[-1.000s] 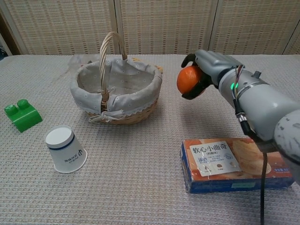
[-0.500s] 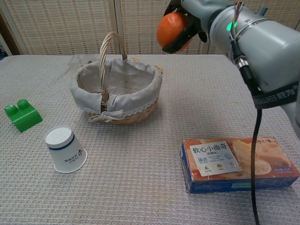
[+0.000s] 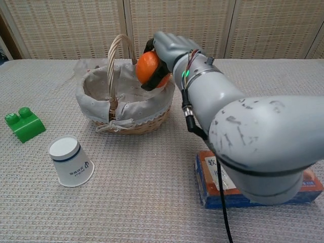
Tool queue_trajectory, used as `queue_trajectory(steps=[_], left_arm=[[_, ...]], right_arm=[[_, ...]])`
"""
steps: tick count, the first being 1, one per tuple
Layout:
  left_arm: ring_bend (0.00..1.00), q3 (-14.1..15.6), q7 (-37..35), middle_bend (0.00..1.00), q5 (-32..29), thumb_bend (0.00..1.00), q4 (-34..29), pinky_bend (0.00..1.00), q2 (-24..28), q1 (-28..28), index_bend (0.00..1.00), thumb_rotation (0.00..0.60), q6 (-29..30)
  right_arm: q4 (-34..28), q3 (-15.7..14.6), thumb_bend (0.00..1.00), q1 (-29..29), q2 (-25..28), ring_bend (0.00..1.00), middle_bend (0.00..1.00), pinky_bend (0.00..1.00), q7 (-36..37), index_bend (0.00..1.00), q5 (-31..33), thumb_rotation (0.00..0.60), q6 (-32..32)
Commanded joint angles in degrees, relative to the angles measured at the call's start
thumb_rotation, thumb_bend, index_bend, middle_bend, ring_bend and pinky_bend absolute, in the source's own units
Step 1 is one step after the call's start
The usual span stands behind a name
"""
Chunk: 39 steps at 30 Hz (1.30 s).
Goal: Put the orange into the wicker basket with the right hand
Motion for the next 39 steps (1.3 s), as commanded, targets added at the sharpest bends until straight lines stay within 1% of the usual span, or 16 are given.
queue_trajectory(steps=[1,2,3,4,5,6,7,9,11,17,20,23,29,33,36,39], left_arm=[[0.00,0.01,-0.14,0.00,-0.13,0.35,-0.13,0.11,0.07,-0.03,0.00,0.600,-0.17],[0.00,0.03,-0.12,0.00,-0.13,0.35,-0.16,0.11,0.10,-0.04,0.00,0.600,-0.21],[0.00,0.04,-0.11,0.00,-0.10,0.35,-0.20,0.11,0.12,-0.05,0.00,0.600,-0.23],[0.00,0.04,-0.12,0.00,-0.08,0.35,-0.22,0.11,0.13,-0.05,0.00,0.600,-0.21],[0.00,0.05,-0.13,0.00,-0.07,0.35,-0.22,0.11,0.12,-0.05,0.00,0.600,-0.21],[0.00,0.06,-0.17,0.00,-0.09,0.35,-0.20,0.11,0.11,-0.05,0.00,0.600,-0.23],[0.00,0.06,-0.19,0.00,-0.09,0.35,-0.21,0.11,0.12,-0.05,0.00,0.600,-0.23],[0.00,0.03,-0.15,0.00,-0.07,0.35,-0.27,0.11,0.12,-0.09,0.00,0.600,-0.23],[0.00,0.03,-0.17,0.00,-0.17,0.35,-0.29,0.11,0.12,-0.06,0.00,0.600,-0.26],[0.00,0.12,-0.08,0.00,-0.02,0.35,-0.30,0.11,0.15,-0.03,0.00,0.600,-0.19],[0.00,0.12,-0.15,0.00,0.01,0.35,-0.29,0.11,0.20,0.03,0.00,0.600,-0.09],[0.00,0.12,-0.25,0.00,0.03,0.35,-0.19,0.11,0.29,0.09,0.00,0.600,0.04],[0.00,0.14,0.13,0.00,0.00,0.35,-0.10,0.11,0.26,0.19,0.00,0.600,0.15],[0.00,0.09,1.29,0.00,-0.22,0.35,-0.20,0.11,0.02,0.13,0.00,0.600,0.02],[0.00,0.12,2.43,0.00,-0.07,0.35,-0.21,0.11,-0.19,0.11,0.00,0.600,0.15],[0.00,0.10,3.23,0.00,0.40,0.35,0.15,0.11,-0.56,0.16,0.00,0.600,0.69]], right_arm=[[3.51,-0.68,0.26,1.26,-2.65,0.56,0.64,0.57,1.58,0.37,-0.40,0.600,-1.99],[3.86,-0.87,0.26,1.23,-2.80,0.48,0.58,0.48,1.63,0.39,-0.38,0.600,-2.40],[4.12,-0.94,0.25,1.16,-2.95,0.36,0.48,0.37,1.64,0.38,-0.17,0.600,-2.84],[4.18,-0.88,0.25,1.10,-3.02,0.28,0.40,0.30,1.59,0.33,0.02,0.600,-3.05],[4.16,-0.75,0.23,1.07,-3.05,0.18,0.30,0.22,1.56,0.23,0.12,0.600,-3.16],[4.09,-0.55,0.21,1.07,-3.02,0.08,0.20,0.15,1.64,0.08,-0.06,0.600,-3.15],[4.03,-0.42,0.19,1.06,-2.95,0.04,0.14,0.13,1.81,0.03,-0.41,0.600,-3.06],[3.84,-0.15,0.17,1.00,-2.58,0.00,0.07,0.10,2.28,0.00,-1.53,0.600,-2.66],[3.53,0.10,0.16,0.84,-2.11,0.00,0.04,0.09,2.48,0.00,-2.26,0.600,-2.25],[0.07,0.80,0.14,-0.22,0.92,0.00,0.02,0.08,1.12,0.00,-2.65,0.600,-1.48],[-3.36,0.72,0.14,-1.43,3.66,0.00,0.02,0.08,0.58,0.00,-3.52,0.600,-0.49],[-9.66,-0.79,0.14,-4.34,8.48,0.00,0.02,0.08,0.20,0.00,-5.17,0.600,1.01],[-29.18,-8.63,0.14,-14.93,25.01,0.00,0.02,0.08,-1.05,0.00,-7.86,0.600,4.72],[-40.12,-15.54,0.14,-22.77,37.11,0.00,0.02,0.07,1.34,0.00,-10.58,0.600,6.54],[-42.65,-22.43,0.14,-28.20,44.07,0.00,0.02,0.07,4.60,0.00,-17.13,0.600,7.70],[-40.84,-28.77,0.14,-33.39,48.40,0.00,0.00,0.05,9.33,0.00,-25.48,0.600,9.73]])
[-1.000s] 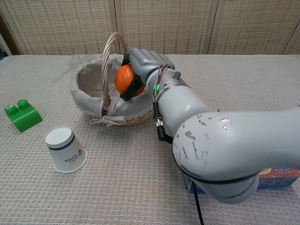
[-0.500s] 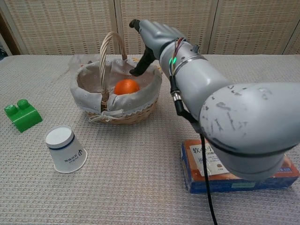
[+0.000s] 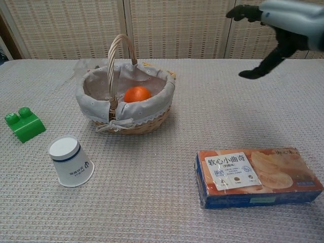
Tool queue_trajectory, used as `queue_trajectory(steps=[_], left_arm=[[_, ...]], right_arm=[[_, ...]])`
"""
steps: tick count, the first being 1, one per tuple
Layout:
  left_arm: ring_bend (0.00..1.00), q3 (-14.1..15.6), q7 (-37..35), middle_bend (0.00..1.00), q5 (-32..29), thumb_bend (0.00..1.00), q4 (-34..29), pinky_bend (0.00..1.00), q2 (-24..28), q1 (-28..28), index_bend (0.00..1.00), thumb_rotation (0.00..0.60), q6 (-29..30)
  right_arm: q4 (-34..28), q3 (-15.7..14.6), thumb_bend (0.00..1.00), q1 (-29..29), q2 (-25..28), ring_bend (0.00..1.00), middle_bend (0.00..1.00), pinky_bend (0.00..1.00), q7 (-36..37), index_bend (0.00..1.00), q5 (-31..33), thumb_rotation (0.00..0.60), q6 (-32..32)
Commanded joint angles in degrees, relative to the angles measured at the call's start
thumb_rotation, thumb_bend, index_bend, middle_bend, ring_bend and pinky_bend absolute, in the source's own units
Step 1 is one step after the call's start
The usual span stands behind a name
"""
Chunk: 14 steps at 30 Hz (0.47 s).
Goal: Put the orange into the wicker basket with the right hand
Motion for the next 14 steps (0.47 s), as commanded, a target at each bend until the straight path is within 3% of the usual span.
queue_trajectory(steps=[1,7,11,14], left_arm=[[0.00,-0.02,0.53,0.00,0.38,0.35,0.35,0.11,-0.35,0.07,0.00,0.600,0.48],[0.00,-0.23,1.47,0.00,0.52,0.35,1.13,0.11,-0.81,0.12,0.00,0.600,1.03],[0.00,-0.26,1.91,0.00,0.68,0.35,1.22,0.11,-1.02,0.19,0.00,0.600,1.35],[0.00,-0.16,2.38,0.00,0.86,0.35,1.21,0.11,-1.14,0.23,0.00,0.600,1.43]], right_arm=[[-0.69,-11.83,0.14,-10.87,8.93,0.00,0.00,0.04,8.12,0.00,-13.84,0.600,4.33],[10.86,-18.93,0.14,-19.47,9.73,0.00,0.00,0.04,16.69,0.00,-25.35,0.600,9.97],[20.93,-19.91,0.14,-23.56,7.42,0.00,0.00,0.04,21.80,0.00,-29.44,0.600,13.12],[22.08,-19.23,0.14,-24.40,7.53,0.00,0.00,0.04,23.49,0.00,-29.79,0.600,12.99]])
